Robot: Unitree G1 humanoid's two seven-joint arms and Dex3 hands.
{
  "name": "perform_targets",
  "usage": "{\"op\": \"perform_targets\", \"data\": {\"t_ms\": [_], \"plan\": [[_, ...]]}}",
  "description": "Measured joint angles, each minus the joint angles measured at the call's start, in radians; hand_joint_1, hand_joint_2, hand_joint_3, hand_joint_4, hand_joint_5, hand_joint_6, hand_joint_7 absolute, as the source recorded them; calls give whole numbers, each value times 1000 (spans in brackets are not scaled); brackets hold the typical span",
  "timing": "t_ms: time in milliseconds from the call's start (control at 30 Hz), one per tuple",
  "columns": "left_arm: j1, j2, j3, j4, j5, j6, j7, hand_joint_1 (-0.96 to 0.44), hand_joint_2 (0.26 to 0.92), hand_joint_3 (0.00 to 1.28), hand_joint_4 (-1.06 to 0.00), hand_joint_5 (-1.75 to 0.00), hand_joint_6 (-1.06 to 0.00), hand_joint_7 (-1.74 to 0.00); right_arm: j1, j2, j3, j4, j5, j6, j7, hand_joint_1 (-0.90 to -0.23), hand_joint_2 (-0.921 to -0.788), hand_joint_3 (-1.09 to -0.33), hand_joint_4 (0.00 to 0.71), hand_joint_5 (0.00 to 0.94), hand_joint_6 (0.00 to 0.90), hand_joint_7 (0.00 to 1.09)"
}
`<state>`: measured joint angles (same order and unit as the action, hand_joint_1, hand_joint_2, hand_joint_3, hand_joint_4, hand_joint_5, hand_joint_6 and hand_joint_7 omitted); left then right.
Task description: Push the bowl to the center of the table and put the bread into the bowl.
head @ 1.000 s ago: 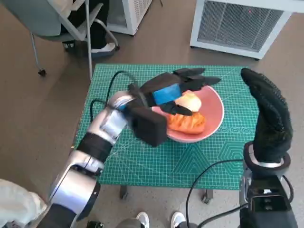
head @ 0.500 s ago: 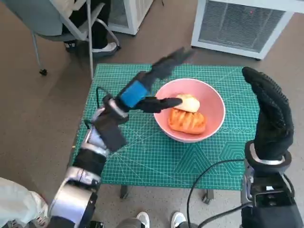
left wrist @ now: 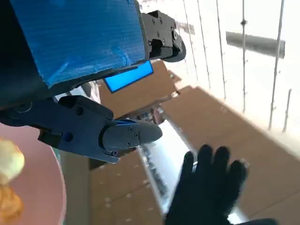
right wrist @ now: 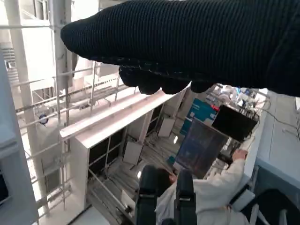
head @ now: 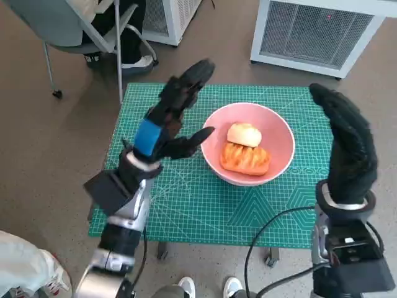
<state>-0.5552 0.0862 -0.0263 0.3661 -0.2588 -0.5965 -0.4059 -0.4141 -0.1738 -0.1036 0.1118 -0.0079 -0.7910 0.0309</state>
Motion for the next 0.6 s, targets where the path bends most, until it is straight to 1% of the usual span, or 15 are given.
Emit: {"op": "perform_targets", "data": {"t_ms": [233,600], "plan": [[33,-14,22,-28,-66,-1,-51,-428,906,502,1,-560,1,-764,-2,0,8,2,5,4,3,-408,-921,-534,376,2,42,845],[57,-42,39,-37,-100,-25,-100,-466,905,531,1,-608,1,-815,-7,0,13,16,9,4,14,-393,-921,-540,374,1,28,854]]}}
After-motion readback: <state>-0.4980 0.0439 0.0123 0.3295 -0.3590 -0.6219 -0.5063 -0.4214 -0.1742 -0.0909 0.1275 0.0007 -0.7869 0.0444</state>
